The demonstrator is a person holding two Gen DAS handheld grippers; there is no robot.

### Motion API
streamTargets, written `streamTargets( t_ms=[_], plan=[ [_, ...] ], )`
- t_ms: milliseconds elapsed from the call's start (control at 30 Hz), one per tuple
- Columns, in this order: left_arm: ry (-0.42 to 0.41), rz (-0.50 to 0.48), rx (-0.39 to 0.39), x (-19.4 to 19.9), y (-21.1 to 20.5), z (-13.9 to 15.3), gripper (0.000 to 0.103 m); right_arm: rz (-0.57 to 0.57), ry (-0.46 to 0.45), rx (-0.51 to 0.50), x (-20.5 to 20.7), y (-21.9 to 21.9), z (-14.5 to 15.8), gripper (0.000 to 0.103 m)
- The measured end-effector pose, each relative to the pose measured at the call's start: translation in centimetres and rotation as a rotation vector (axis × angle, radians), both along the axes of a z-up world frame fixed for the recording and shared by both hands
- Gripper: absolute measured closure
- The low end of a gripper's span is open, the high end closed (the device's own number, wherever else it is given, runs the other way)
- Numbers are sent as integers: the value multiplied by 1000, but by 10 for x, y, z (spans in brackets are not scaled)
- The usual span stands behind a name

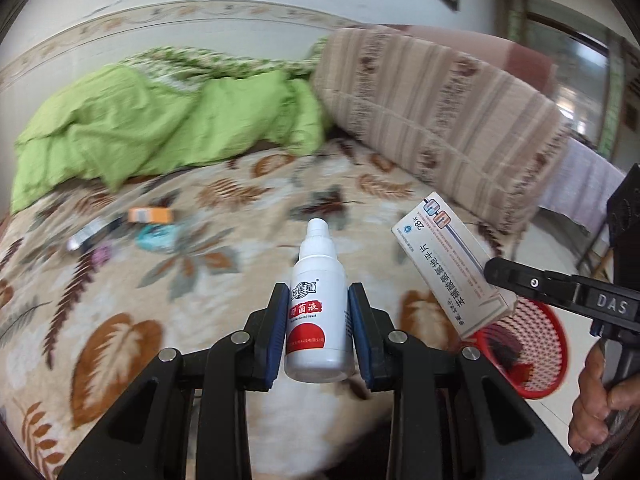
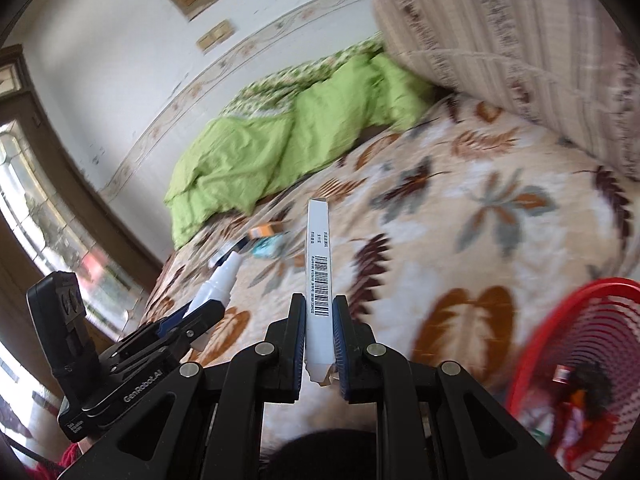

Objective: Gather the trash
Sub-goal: 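Move both tools over the red basket and open them to drop the items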

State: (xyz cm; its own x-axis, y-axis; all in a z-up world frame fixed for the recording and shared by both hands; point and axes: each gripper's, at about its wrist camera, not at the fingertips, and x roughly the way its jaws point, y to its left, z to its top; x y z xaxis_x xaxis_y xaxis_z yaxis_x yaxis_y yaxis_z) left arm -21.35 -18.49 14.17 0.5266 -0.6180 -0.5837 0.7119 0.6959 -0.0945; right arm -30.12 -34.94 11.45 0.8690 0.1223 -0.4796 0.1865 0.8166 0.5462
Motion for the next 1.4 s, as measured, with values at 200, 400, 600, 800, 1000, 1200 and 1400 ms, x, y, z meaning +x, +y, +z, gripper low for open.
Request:
streamTargets(
  t_ms=[200,400,600,800,1000,1200,1400],
  plan=[
    [24,-207,-14,-50,-70,14,74,-191,13,-21,-76,-57,10,89],
    [131,-382,-2,-89,-137,4,74,-338,44,-37,-137,-95,9,89],
    [201,-472,49,-107,-183,-20,74,-415,87,-16,-165,-115,-8,89],
    [253,-461,71,-93,-187,-31,54,-447,181,33,-165,-131,-34,78],
    [171,-357,64,-64,-145,-17,47,-396,142,22,-150,-126,-25,75],
    [108,-206,48,-20,-81,-7,46,-230,111,-1,-89,-92,-12,64],
    [100,-28,39,34,-9,-8,44,-38,106,-17,-13,-47,-3,55]
  ],
)
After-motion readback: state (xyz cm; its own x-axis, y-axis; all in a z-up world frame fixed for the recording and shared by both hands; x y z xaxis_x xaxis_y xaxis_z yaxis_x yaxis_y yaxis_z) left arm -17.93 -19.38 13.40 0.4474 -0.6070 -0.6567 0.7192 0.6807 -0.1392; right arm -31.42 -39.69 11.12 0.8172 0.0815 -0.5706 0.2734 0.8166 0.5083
